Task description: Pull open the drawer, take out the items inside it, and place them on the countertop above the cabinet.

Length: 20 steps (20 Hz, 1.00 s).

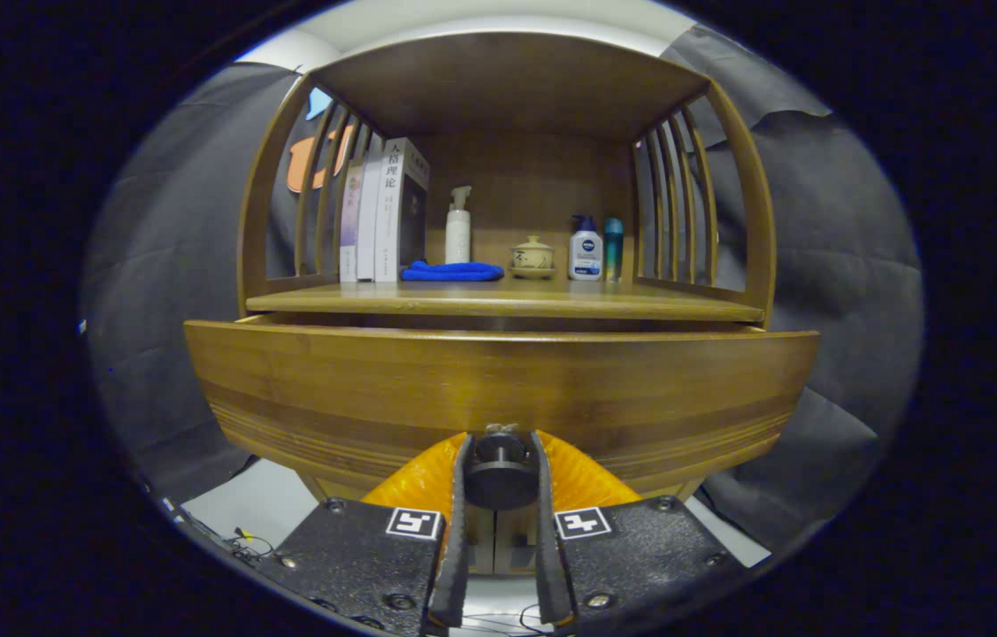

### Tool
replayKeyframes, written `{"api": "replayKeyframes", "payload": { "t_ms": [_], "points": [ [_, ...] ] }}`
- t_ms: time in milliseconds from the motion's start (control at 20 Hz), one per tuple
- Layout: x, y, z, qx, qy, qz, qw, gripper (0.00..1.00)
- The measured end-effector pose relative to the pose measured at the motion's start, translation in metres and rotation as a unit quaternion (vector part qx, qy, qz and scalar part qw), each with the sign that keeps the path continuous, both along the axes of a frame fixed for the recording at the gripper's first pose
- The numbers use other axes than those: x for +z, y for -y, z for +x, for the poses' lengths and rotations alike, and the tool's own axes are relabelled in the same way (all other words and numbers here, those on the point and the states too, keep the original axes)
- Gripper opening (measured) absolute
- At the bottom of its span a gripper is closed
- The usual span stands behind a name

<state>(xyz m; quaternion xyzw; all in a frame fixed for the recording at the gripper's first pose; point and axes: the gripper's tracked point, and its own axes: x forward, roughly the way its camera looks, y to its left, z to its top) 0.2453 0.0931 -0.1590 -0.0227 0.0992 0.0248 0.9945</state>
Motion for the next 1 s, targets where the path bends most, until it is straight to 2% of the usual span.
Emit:
{"api": "replayKeyframes", "payload": {
  "t_ms": [250, 1000],
  "points": [
    [-0.003, 0.002, -0.036, 0.002, 0.003, 0.006, 1.000, 0.34],
    [-0.020, 0.005, -0.105, 0.016, -0.019, 0.015, 1.000, 0.34]
  ]
}}
